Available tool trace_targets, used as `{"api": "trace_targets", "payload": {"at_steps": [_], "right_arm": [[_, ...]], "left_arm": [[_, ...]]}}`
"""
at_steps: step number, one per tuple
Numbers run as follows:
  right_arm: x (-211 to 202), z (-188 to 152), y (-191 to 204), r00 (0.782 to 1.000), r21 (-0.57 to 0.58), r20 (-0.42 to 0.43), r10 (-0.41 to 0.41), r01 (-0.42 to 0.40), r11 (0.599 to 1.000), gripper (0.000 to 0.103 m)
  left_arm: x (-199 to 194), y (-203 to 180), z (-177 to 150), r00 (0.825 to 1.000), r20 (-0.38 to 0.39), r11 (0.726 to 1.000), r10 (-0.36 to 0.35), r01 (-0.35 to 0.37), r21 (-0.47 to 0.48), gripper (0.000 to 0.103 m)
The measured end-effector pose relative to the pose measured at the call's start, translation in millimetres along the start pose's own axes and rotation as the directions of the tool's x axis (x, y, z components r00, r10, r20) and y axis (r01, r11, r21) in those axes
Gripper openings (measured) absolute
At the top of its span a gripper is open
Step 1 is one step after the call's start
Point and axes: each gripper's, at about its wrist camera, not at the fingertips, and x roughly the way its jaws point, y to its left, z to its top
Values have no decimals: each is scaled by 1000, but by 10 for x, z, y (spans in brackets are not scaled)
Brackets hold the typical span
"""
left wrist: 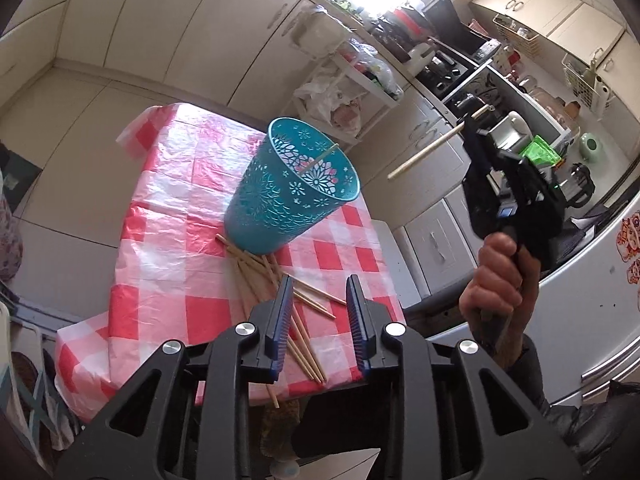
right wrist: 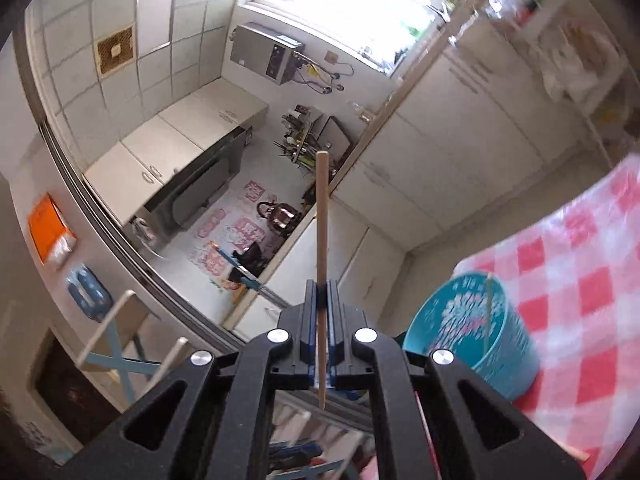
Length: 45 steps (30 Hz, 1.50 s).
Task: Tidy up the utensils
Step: 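Open the left gripper over the teal cup to drop its stick, then open the right gripper over the teal cup to drop its stick, then grasp the teal cup rim with the right gripper and lift it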
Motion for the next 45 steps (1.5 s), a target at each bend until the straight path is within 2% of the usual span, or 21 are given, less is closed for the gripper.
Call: {"api": "trace_targets", "payload": {"at_steps": [2,4,6,8,10,11,12,14,16,18,26,28,33,35,36,38,39,41,42,44,45], "right_arm": [[151,107,181,991,-182,28,-131,134,974,6],[351,118,280,970,-317,47,-239,241,917,6],[630,49,243,945,-407,11,-328,304,862,6],[894,-58,81,918,-438,-67,-391,325,838,6],[1058,-171,-120,890,-428,-130,-438,348,834,21],[1050,-205,-207,888,-402,-132,-440,357,843,38],[982,-235,-278,896,-365,-114,-428,363,857,41],[843,-267,-370,909,-311,-87,-407,364,878,41],[705,-305,-446,906,-270,-56,-419,390,880,43],[687,-309,-594,901,-230,-90,-424,396,889,44],[930,-205,-976,877,-242,-206,-434,384,891,44],[944,-186,-1036,875,-246,-220,-432,379,892,48],[555,-258,-1062,877,-192,-196,-439,405,894,49],[318,-416,-1056,881,-166,-200,-429,401,901,52],[230,-545,-1039,872,-171,-224,-435,404,898,50],[168,-808,-954,822,-251,-269,-502,443,861,47],[127,-891,-927,813,-259,-266,-518,457,851,46],[135,-1021,-926,805,-244,-312,-505,446,861,44],[155,-1037,-906,800,-262,-305,-517,452,853,44],[205,-930,-867,795,-297,-261,-547,473,830,44],[231,-848,-860,803,-285,-255,-539,470,835,44]], "left_arm": [[65,54,22,999,3,999,45,-45,-13,26],[140,96,57,997,7,996,81,-81,-28,34],[270,138,111,993,-4,992,116,-116,-41,36],[420,158,165,990,-18,989,143,-144,-36,36],[615,162,217,981,-38,981,192,-192,-7,36],[719,163,246,975,-51,977,215,-215,11,36],[833,164,269,969,-70,972,236,-234,38,36],[1077,169,317,953,-101,957,285,-276,90,36],[1287,174,354,945,-129,951,300,-286,118,36],[1426,166,379,941,-131,946,311,-295,132,36],[1876,-12,439,946,-147,949,289,-263,175,36],[1970,-55,457,945,-154,948,288,-260,183,36],[1804,-6,393,940,-152,947,306,-284,152,36],[1629,75,254,921,-146,929,360,-340,143,36],[1586,104,177,908,-150,916,392,-371,153,36],[1527,163,16,885,-166,897,435,-411,162,36],[1528,181,-38,879,-178,894,443,-418,163,36],[1582,180,-145,858,-191,875,477,-443,193,36],[1616,200,-166,855,-193,872,482,-447,198,36],[1636,184,-199,869,-194,887,456,-425,180,36],[1636,171,-213,867,-192,885,459,-428,180,36]]}}
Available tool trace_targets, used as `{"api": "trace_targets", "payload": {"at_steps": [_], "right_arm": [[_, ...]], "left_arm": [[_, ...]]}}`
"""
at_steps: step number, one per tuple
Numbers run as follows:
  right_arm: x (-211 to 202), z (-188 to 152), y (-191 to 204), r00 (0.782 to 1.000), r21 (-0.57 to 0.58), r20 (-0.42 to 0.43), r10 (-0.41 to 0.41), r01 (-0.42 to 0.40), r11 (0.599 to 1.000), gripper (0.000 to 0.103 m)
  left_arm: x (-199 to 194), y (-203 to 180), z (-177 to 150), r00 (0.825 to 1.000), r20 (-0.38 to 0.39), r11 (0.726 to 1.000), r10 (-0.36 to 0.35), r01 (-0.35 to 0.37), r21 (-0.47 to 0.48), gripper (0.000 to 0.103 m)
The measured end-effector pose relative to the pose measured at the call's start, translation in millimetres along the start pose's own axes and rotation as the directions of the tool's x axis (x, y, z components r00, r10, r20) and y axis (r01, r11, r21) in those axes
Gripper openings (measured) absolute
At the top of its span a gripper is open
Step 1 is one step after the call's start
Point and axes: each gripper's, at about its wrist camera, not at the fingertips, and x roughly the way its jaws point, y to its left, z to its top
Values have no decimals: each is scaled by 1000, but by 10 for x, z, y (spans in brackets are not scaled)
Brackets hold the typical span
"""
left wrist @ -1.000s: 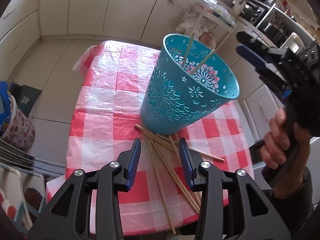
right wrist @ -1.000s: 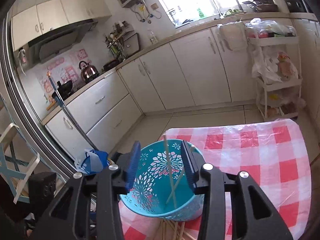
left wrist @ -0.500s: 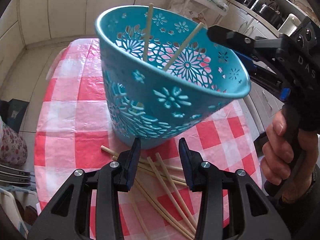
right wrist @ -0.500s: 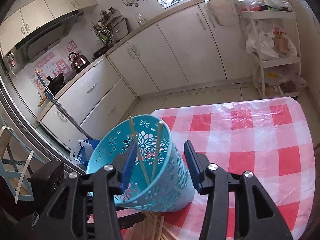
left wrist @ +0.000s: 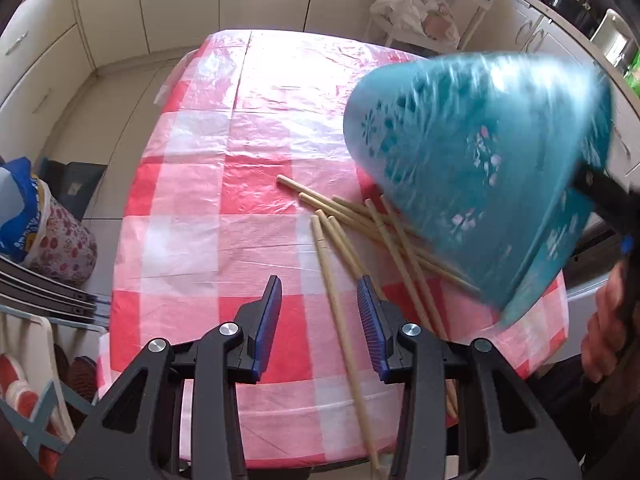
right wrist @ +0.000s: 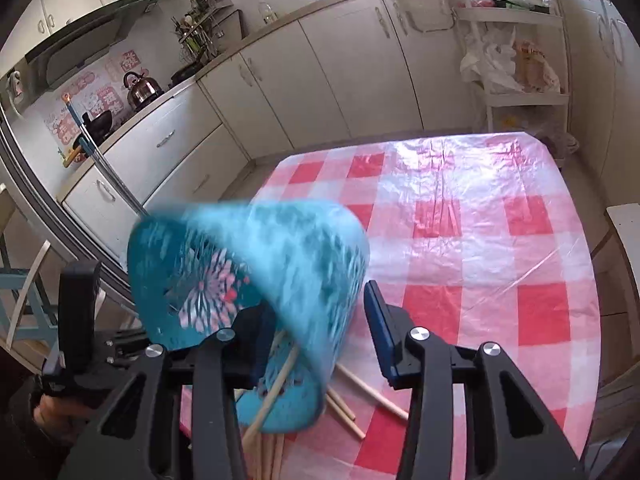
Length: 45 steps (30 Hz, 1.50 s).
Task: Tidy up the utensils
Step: 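Grasp the teal cup rim with the right gripper and lift it, then set the teal cup upright on the table and open the right gripper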
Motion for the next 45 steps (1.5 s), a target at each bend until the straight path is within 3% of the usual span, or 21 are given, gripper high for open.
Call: {"api": "trace_targets", "payload": {"at_steps": [6,9,13,16,19,22,24,27,31,34,37,40,41,42,45], "right_arm": [[337,417,12,998,-44,-31,-49,48,998,45],[596,613,-17,993,4,-114,-30,31,1000,44],[888,874,149,973,-57,-218,-73,62,996,44],[1178,1107,191,932,-66,-356,-66,45,997,52],[1457,1383,131,867,-40,-493,-67,54,998,58],[1637,1539,92,820,-39,-566,-85,76,996,66],[1687,1607,127,807,-38,-587,-64,52,998,67],[1560,1750,242,834,-58,-549,-55,28,998,68],[1081,1819,282,918,-65,-393,-51,28,997,71],[578,1664,81,975,26,-220,-38,45,999,72],[70,1253,-105,996,77,-71,-49,54,996,73],[-166,591,-22,995,-7,-47,-86,86,996,73],[-175,312,44,994,-41,-64,-86,84,996,67],[-142,104,107,993,-70,-90,-79,73,995,47],[104,-355,193,982,-71,-183,-46,34,997,20]], "left_arm": [[-52,65,118,997,38,993,-74,77,-90,36],[-70,44,222,996,50,994,-73,77,-78,36],[-50,127,244,997,44,995,-64,67,-77,36],[24,230,248,997,18,993,-72,74,-94,36],[58,264,267,997,16,993,-80,81,-92,37],[86,299,307,996,16,992,-87,88,-95,38],[107,341,338,996,16,991,-89,91,-99,38],[133,415,363,996,14,989,-90,91,-113,38],[106,501,370,996,32,988,-87,90,-128,38],[26,591,432,995,72,985,-65,75,-153,39],[-103,675,486,993,112,982,-45,64,-176,39],[-210,587,429,993,121,992,-12,27,-121,39],[-206,542,383,994,109,994,-14,25,-107,39],[-186,499,312,996,88,994,-21,30,-103,39],[-131,429,138,999,44,994,-26,31,-106,39]]}}
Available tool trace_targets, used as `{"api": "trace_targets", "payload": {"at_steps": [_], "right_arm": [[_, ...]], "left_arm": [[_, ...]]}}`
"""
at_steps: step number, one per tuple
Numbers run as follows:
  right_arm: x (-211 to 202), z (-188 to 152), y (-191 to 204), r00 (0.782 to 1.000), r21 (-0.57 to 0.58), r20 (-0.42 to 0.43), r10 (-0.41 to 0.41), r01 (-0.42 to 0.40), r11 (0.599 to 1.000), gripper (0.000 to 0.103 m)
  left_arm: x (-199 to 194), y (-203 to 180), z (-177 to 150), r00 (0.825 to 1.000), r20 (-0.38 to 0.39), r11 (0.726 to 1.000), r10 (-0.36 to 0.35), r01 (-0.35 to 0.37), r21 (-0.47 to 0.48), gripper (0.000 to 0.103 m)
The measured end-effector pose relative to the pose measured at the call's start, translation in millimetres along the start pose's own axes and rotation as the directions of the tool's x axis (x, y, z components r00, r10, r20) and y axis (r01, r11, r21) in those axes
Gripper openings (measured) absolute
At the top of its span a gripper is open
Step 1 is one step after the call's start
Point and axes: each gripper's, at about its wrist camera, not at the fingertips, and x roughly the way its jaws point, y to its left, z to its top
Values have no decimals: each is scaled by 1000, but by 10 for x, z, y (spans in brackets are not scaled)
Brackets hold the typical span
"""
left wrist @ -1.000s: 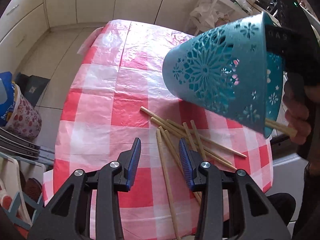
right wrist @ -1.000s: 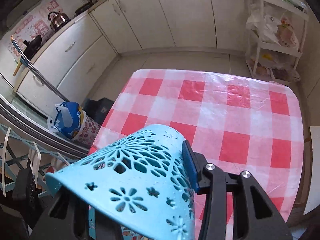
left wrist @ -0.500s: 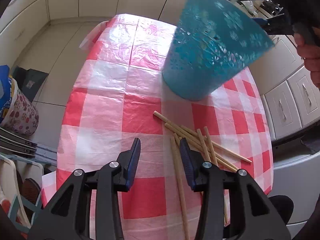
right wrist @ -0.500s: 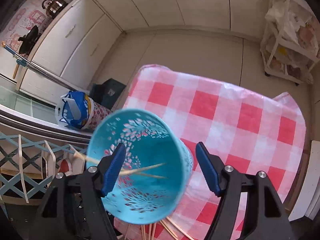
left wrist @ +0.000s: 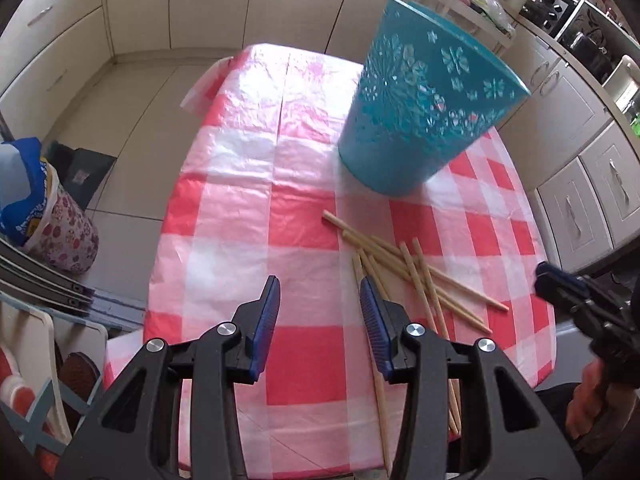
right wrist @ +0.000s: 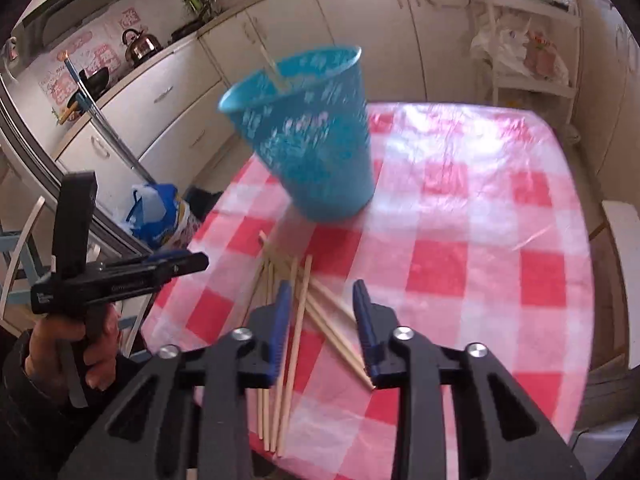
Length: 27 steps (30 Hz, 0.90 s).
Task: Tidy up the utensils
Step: 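Set the teal cup upright on the table and open the right gripper, then close the right gripper on a wooden stick while the left gripper grasps another stick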
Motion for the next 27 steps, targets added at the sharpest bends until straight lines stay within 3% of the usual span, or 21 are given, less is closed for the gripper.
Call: {"api": "trace_targets", "payload": {"at_steps": [5,12,18,25,26,27], "right_arm": [[438,-39,152,999,-9,-36,26,-26,1000,13],[842,-41,168,992,-60,-124,-35,27,998,12],[791,-51,101,987,-158,-88,-131,116,981,10],[640,-40,-323,996,-41,-79,-41,38,998,6],[615,-31,-343,997,-34,-74,-33,30,999,6],[586,-22,-359,997,-31,-67,-27,25,999,6]], "left_arm": [[-53,0,-241,1000,-8,999,15,-15,-32,40],[52,-145,-308,999,-20,999,43,-43,2,40],[296,-325,-197,994,-22,993,105,-104,56,40],[491,-504,-81,985,-28,972,171,-164,167,40],[495,-512,-66,986,-28,972,164,-157,176,38],[502,-525,-55,987,-26,969,161,-153,193,27]]}}
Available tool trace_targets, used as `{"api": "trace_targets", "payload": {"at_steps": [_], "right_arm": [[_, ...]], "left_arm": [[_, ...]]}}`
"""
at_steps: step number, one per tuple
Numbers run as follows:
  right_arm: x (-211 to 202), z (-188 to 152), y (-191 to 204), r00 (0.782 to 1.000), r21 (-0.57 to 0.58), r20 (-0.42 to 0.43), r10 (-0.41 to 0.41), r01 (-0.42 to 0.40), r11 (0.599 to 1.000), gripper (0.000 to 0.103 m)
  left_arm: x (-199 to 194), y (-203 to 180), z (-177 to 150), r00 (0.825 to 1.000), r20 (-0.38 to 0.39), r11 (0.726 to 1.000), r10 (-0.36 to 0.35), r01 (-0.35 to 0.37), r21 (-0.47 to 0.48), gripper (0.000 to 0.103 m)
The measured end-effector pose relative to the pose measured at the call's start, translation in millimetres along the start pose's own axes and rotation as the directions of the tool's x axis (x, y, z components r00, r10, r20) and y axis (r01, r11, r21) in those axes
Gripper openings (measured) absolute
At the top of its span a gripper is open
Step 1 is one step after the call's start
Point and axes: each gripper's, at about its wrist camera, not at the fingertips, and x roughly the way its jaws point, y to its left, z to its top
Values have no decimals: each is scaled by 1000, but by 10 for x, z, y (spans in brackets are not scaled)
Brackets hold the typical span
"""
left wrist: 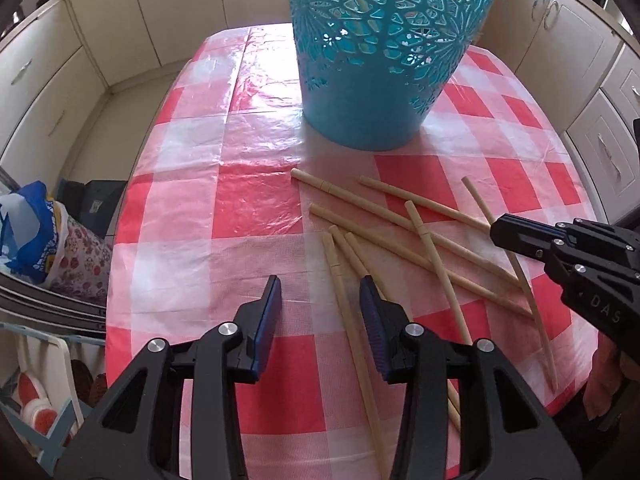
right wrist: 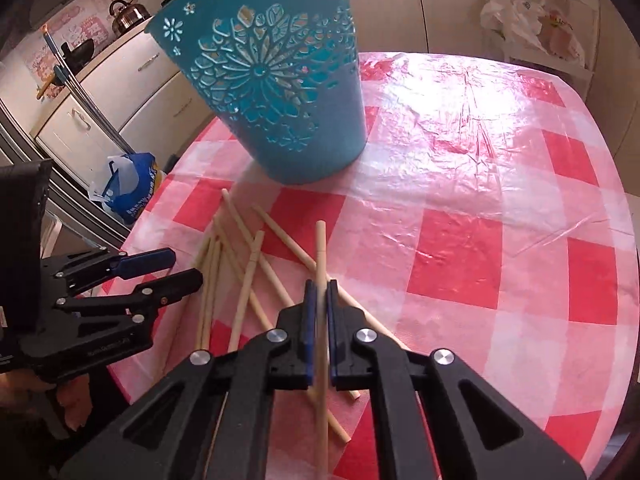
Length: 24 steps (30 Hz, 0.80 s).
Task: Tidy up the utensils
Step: 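Close the right gripper on a wooden stick while the left gripper grasps another stick, then lift the left gripper's stick over the teal cup and open to drop it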
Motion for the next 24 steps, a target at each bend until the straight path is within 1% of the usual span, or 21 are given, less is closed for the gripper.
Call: {"api": "trace_targets", "payload": {"at_steps": [1,2,4,7,9,11,12,13,14,15,16,17,18,19,20,21,23,24], "right_arm": [[-22,0,-4,1000,-2,8,3,-3,1000,6],[-49,5,-5,1000,-3,14,9,-9,1000,6],[-61,32,21,999,1,28,20,-20,1000,6],[-126,43,24,998,15,46,37,-37,999,6],[-218,43,-84,997,52,53,62,-65,997,6],[-232,50,-154,993,111,61,99,-105,988,6],[-259,49,-231,989,156,70,128,-137,978,6],[-284,56,-269,986,190,81,149,-161,968,6],[-322,51,-342,981,230,99,170,-188,955,6],[-363,47,-392,976,258,116,183,-208,944,6],[-403,46,-445,971,283,138,196,-228,932,6],[-444,42,-486,966,303,161,204,-245,921,6],[-485,43,-512,961,314,182,209,-258,914,6],[-517,44,-530,959,319,198,205,-261,911,6],[-543,54,-524,956,319,213,200,-262,911,6],[-572,63,-522,953,319,227,199,-266,910,6],[-604,85,-514,949,319,244,201,-274,907,6],[-599,95,-509,948,318,247,200,-274,908,6]], "left_arm": [[9,-15,15,1000,0,1000,0,0,21,13],[17,-24,33,1000,-6,999,-16,16,37,8],[23,13,65,997,-23,997,-67,68,28,5],[0,100,77,995,-25,995,-99,100,16,5],[-78,190,72,991,-12,991,-132,132,-12,5],[-239,260,67,989,32,989,-146,147,-35,5],[-378,288,65,984,73,985,-163,167,-47,5],[-546,317,64,976,131,981,-176,184,-54,5],[-722,334,60,963,197,979,-184,198,-53,5],[-938,359,75,938,283,974,-200,222,-49,5],[-1190,393,99,896,390,967,-214,249,-42,5],[-1441,430,137,841,498,964,-213,265,-36,5],[-1635,466,184,791,579,962,-199,270,-37,5],[-1850,510,269,720,670,959,-178,281,-48,5],[-1979,524,371,667,728,954,-160,293,-59,5],[-2101,544,490,608,782,950,-135,304,-72,5],[-2259,524,674,510,857,951,-70,294,-97,5],[-2297,490,764,468,883,953,-29,279,-117,5]]}}
